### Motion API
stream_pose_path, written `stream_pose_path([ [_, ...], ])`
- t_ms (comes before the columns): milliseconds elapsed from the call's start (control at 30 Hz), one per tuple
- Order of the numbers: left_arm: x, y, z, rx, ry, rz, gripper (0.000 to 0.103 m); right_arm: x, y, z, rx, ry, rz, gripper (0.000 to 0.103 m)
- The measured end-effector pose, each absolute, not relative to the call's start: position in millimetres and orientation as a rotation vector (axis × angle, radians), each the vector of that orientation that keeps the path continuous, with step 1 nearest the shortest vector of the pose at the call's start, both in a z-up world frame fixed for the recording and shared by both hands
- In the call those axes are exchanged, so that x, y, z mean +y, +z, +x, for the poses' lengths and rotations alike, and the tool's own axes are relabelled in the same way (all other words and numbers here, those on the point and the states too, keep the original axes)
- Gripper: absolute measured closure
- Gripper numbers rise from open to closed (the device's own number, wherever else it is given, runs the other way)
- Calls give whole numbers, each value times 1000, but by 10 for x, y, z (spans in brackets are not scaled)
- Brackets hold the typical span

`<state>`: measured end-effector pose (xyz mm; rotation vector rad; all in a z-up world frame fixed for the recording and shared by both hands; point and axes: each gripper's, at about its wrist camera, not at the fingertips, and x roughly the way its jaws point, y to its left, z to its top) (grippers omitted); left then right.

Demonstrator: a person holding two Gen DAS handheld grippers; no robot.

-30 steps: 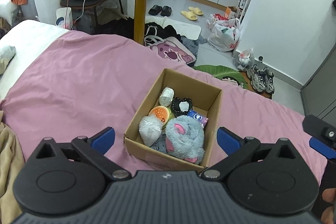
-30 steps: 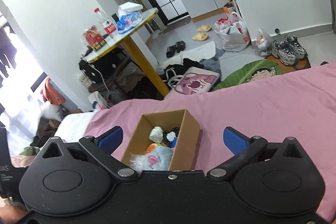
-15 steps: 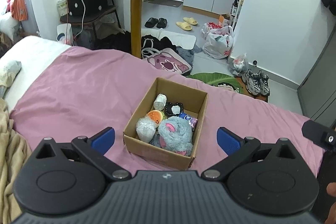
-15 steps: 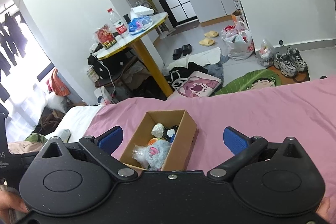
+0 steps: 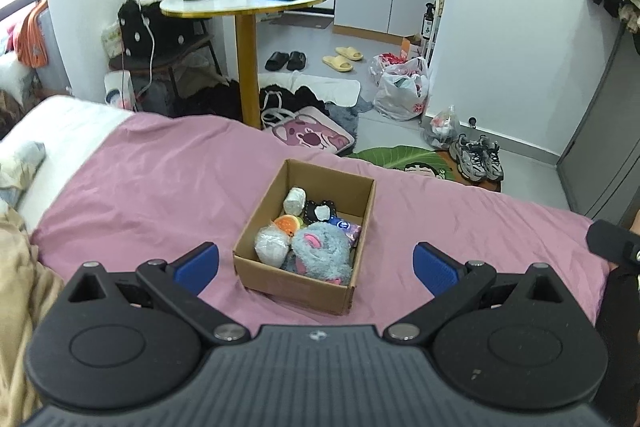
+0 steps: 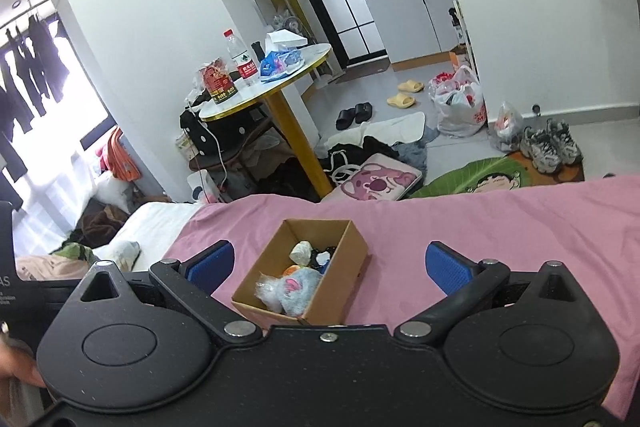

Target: Organize soft objects

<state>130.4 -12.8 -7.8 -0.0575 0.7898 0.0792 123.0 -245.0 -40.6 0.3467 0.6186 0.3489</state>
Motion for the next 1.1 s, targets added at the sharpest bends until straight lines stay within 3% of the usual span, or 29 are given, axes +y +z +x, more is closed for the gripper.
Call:
stream_pose_path([
  [433,-172,152,1058,762,48,-29,1,-2559,-254,1034,587,322,283,0],
  [1100,-174,63,848,782,25,-41,1,-2461,-326,907,649,351,222,0],
])
